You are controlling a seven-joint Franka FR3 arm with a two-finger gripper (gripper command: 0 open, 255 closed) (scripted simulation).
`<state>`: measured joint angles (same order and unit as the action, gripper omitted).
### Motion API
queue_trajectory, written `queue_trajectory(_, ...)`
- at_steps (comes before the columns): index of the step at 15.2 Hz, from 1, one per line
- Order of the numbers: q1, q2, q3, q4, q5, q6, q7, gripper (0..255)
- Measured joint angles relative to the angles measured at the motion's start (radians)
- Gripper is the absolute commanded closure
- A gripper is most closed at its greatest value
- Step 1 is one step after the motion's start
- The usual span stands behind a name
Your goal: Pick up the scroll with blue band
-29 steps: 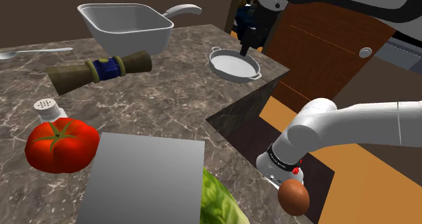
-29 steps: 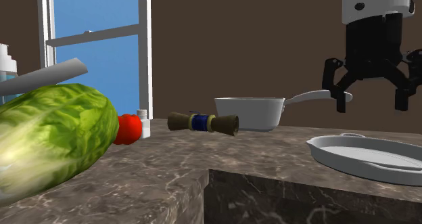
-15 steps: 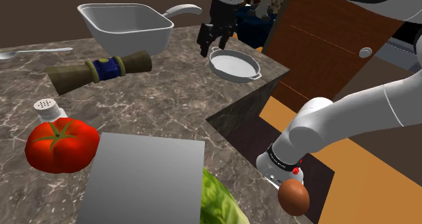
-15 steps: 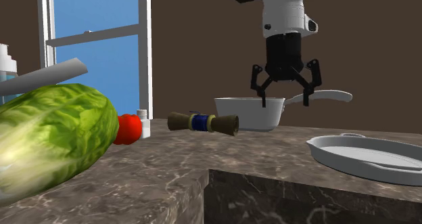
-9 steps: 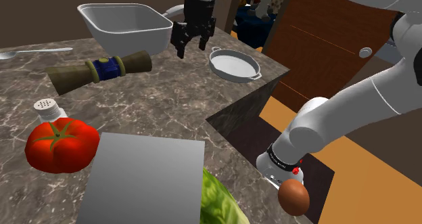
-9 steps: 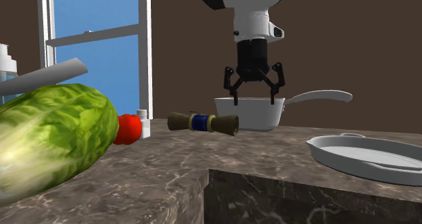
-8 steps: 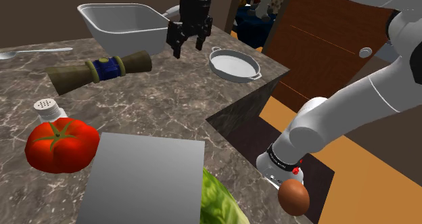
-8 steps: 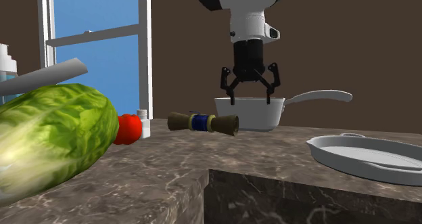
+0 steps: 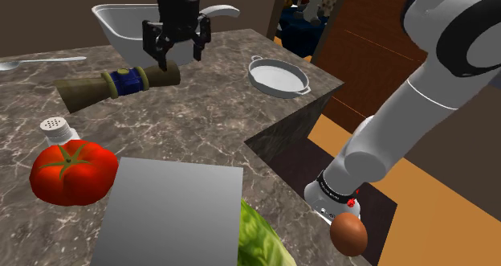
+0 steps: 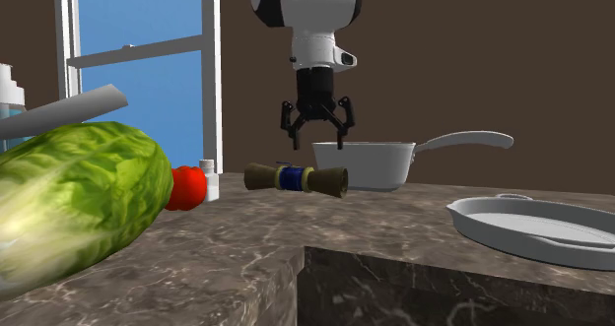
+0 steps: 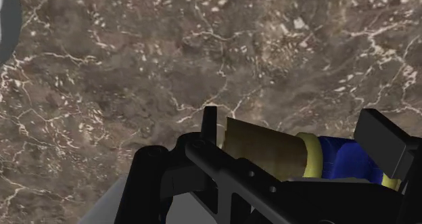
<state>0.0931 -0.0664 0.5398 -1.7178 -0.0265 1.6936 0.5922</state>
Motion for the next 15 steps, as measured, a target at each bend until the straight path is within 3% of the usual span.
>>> queue_trajectory(3, 0.035, 0.129, 0.04, 0.141, -0.066, -0.038, 0.08, 0)
queue_trajectory(8, 0.145, 0.359, 0.073, 0.402, -0.192, -0.116, 0.2, 0)
queue_trajectory(15, 0.139, 0.36, 0.072, 0.315, -0.192, -0.03, 0.214, 0)
